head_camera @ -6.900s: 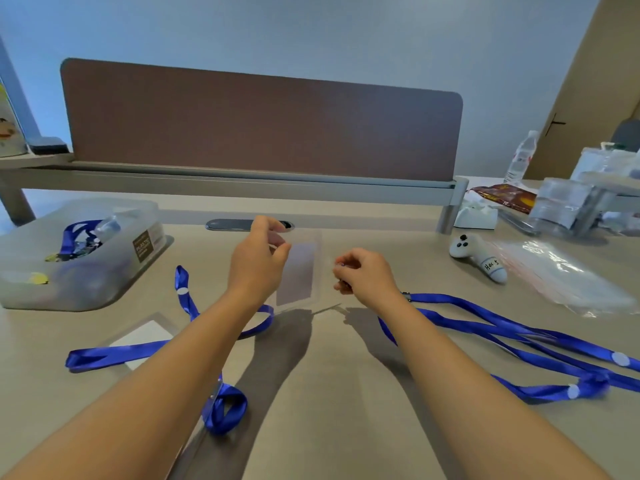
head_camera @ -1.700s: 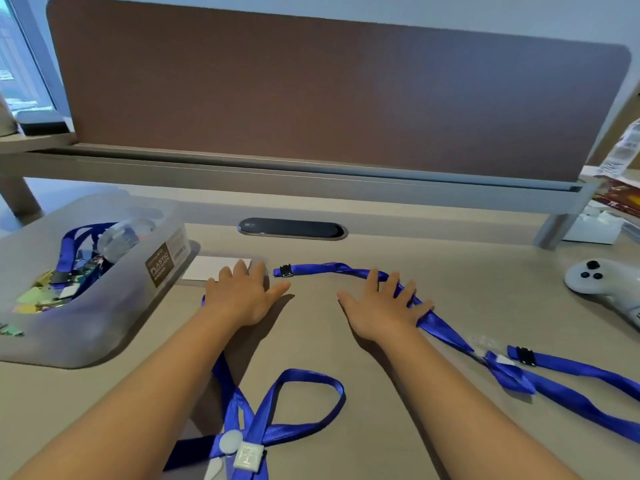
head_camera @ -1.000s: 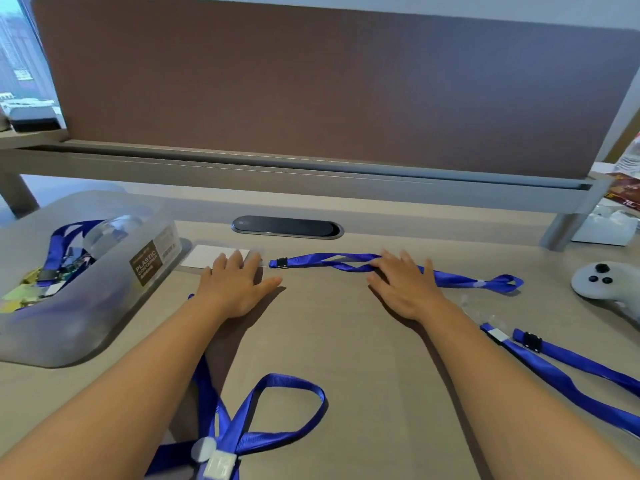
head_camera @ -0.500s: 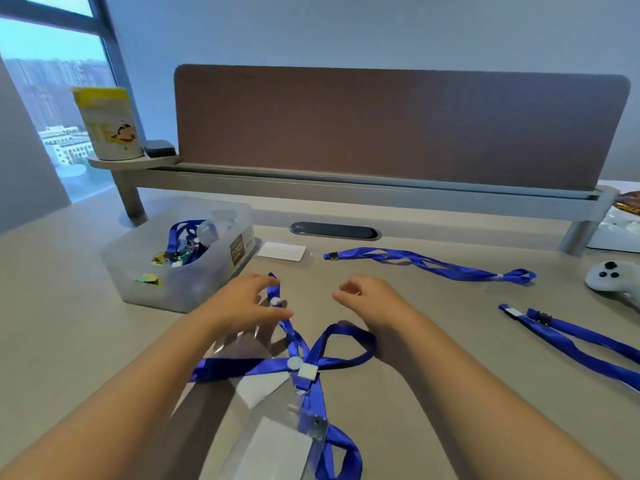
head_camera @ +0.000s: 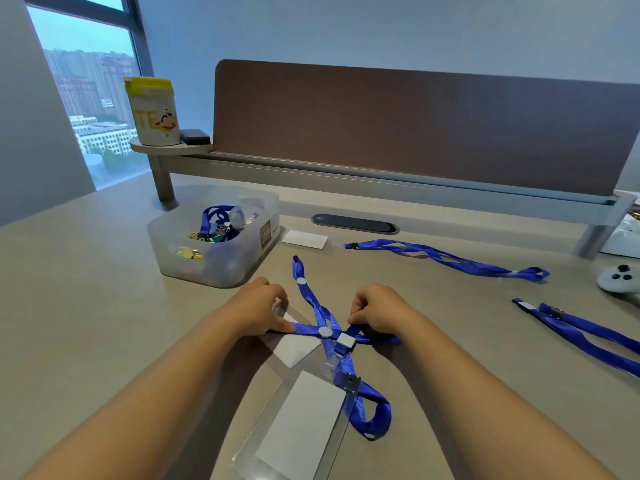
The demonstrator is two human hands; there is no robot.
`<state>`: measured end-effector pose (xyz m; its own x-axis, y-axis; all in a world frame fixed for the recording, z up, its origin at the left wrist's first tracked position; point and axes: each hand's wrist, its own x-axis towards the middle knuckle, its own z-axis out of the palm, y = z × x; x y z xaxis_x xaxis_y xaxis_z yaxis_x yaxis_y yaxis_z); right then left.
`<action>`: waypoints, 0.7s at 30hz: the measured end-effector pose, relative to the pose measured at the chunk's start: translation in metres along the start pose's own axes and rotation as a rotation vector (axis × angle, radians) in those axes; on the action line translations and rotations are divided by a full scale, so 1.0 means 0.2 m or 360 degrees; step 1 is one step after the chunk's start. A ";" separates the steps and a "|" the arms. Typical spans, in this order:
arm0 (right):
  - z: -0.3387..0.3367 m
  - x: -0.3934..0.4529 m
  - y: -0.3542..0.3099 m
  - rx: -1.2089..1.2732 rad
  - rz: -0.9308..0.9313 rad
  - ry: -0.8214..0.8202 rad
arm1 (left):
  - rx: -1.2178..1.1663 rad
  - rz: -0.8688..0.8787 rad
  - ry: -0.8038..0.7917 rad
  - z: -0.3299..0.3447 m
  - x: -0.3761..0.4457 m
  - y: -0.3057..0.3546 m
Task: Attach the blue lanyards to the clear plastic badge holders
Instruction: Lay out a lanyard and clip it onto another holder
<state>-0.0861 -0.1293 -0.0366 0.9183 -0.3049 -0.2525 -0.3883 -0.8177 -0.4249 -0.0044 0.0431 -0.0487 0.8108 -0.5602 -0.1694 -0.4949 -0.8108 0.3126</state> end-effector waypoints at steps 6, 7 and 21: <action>-0.02 0.01 -0.01 0.0158 -0.0102 0.0058 | -0.0051 -0.0030 0.0177 -0.01 0.03 0.02; -0.01 0.00 -0.02 0.0178 -0.0155 0.0009 | -0.0049 -0.0030 0.0203 -0.01 0.03 0.02; -0.01 0.04 0.06 -0.0298 0.0186 0.0311 | -0.0433 0.0093 0.0291 -0.07 -0.06 0.14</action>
<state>-0.0828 -0.1435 -0.0429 0.8726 -0.4757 -0.1107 -0.4881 -0.8418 -0.2306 -0.0236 0.0283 -0.0248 0.8384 -0.5447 0.0193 -0.4607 -0.6892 0.5592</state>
